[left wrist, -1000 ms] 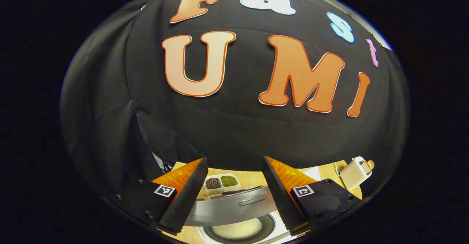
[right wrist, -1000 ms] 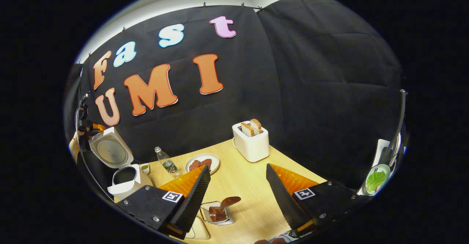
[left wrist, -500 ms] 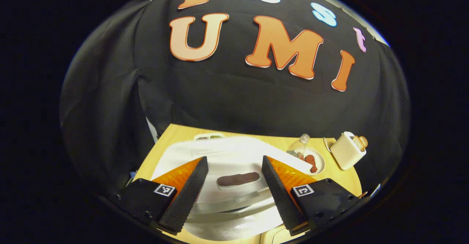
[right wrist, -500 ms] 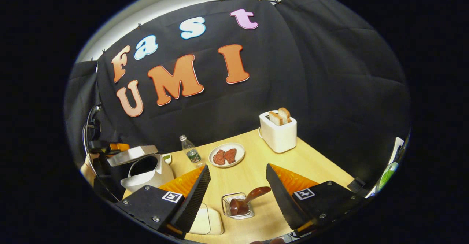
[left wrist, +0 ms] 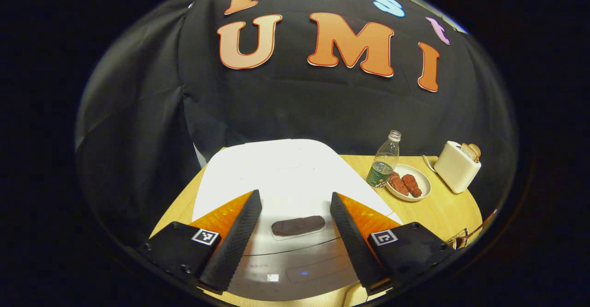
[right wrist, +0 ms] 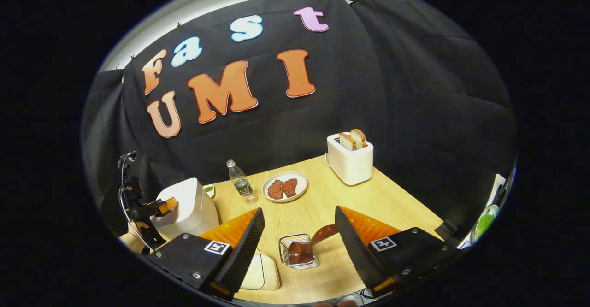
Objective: Close the left gripper, press the button to open the rice cooker; take a wooden spoon from the chopstick holder with the right hand, scoop a spoonful of rice and pour it into the rice cooker, then put the wooden spoon back into the chopstick holder.
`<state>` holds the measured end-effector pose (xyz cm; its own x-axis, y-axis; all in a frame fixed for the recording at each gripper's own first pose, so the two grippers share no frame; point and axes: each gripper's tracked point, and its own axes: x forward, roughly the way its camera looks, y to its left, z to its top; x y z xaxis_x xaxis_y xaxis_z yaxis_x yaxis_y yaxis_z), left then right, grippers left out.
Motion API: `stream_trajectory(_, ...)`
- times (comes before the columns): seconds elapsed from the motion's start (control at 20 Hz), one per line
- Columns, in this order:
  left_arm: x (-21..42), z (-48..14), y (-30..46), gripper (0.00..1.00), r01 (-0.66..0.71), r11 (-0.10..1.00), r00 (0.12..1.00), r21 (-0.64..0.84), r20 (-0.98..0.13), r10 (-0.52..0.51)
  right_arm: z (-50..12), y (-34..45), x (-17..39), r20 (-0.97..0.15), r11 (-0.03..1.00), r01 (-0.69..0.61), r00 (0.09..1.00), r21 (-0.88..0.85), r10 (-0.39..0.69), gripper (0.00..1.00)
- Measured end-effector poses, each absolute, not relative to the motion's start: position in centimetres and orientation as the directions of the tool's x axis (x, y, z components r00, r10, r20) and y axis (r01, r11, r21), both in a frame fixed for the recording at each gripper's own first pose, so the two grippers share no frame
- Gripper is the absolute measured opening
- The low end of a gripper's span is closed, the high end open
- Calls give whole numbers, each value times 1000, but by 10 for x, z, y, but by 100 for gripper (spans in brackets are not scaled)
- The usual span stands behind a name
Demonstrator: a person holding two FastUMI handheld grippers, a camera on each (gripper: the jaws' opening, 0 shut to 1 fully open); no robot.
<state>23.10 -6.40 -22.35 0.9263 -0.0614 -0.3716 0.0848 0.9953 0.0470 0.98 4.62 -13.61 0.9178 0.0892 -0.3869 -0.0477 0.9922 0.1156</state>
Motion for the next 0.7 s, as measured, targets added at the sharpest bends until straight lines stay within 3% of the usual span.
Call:
stream_trajectory(0.35, 212, -200, -57, 100, 129, 992, 904, -4, -411, -119, -114, 48, 17, -341, 997, -59, 937, 57, 75, 95)
stream_trajectory(0.7, 169, -66, -14, 100, 144, 989, 967, 40, -217, -133, -54, 67, 33, -226, 994, -109, 969, -12, 104, 95)
